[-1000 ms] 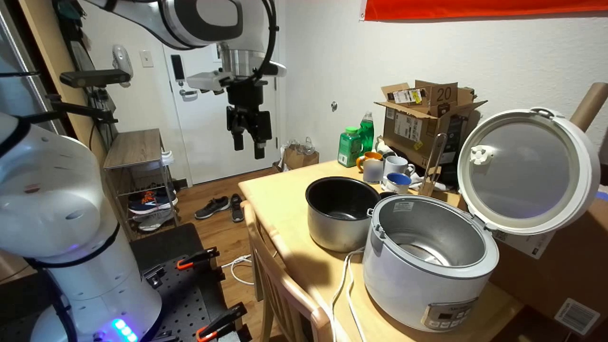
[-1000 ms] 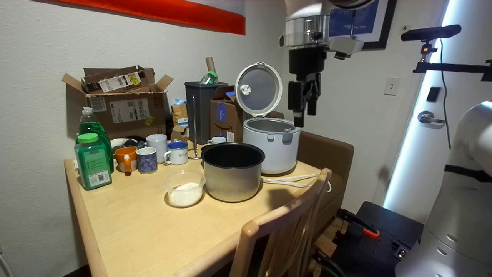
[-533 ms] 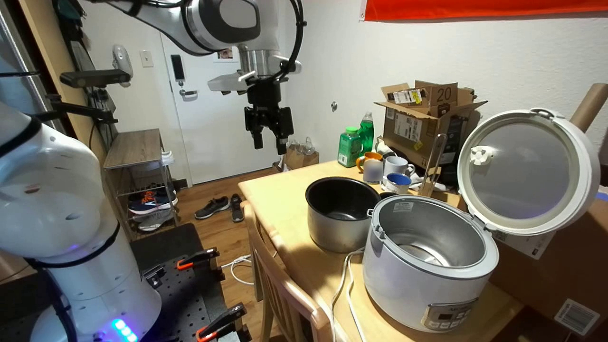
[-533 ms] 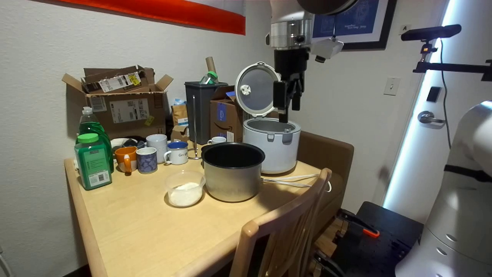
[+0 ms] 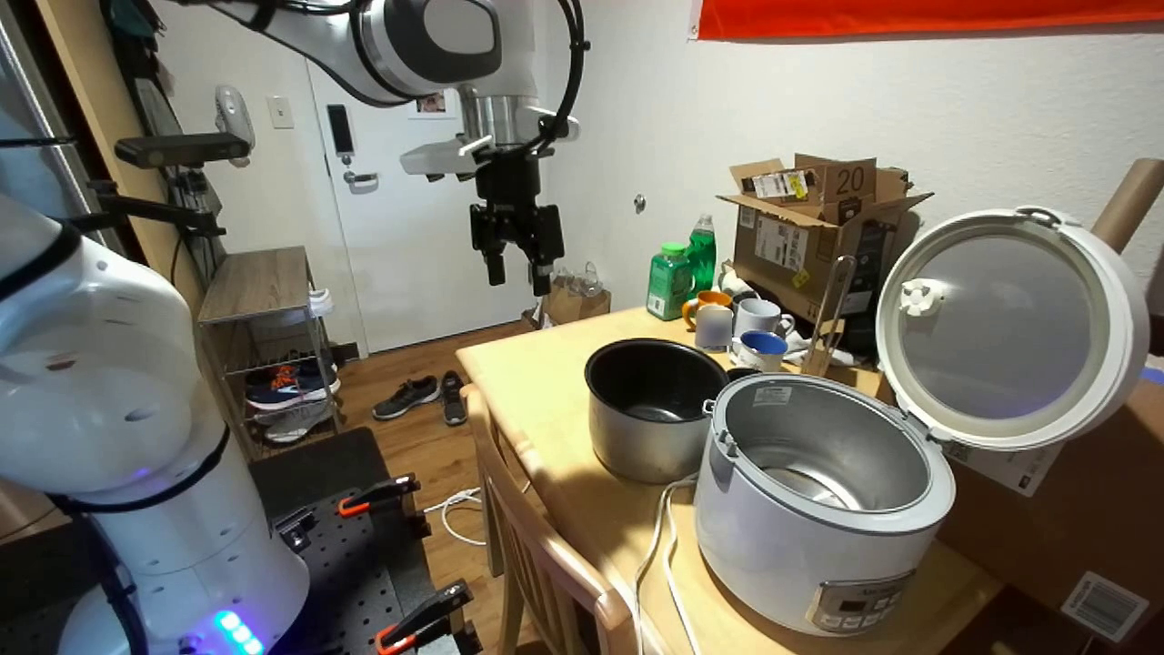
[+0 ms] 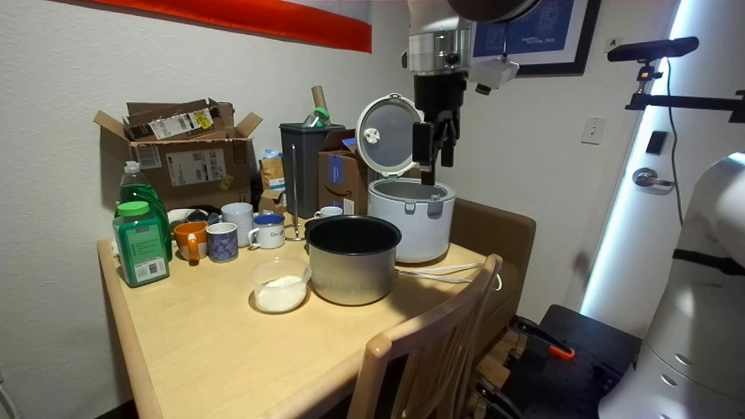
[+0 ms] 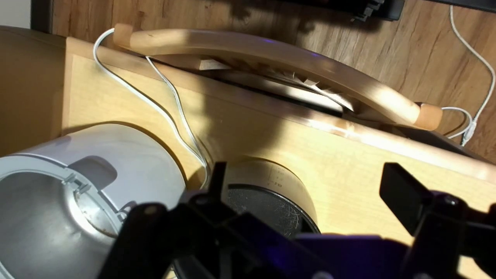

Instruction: Pick up the transparent bowl, pour its contents in the pot, pick up the pot and put it in the rice cooker

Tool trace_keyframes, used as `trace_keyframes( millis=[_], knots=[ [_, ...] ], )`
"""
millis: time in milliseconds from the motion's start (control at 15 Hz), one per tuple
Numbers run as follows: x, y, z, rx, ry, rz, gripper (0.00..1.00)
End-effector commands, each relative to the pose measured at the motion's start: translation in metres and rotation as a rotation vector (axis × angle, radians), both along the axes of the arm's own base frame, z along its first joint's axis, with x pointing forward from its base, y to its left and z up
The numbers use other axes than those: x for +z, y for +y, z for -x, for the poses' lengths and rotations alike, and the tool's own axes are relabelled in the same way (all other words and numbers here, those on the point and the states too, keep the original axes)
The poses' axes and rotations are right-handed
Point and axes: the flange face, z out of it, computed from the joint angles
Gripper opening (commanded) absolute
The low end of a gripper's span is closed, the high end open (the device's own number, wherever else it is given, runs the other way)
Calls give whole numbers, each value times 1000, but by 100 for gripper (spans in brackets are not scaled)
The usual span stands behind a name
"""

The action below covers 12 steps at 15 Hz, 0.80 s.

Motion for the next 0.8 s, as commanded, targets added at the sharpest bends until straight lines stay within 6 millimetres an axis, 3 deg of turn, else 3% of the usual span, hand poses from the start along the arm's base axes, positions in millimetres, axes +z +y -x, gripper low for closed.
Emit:
trace_keyframes(
  millis=[0,333,733],
  knots=[
    [0,0,0,0,1,0,100],
    [1,4,-3,18,-20,7,100],
    [-7,53,-30,146,-148,-11,100]
  ],
)
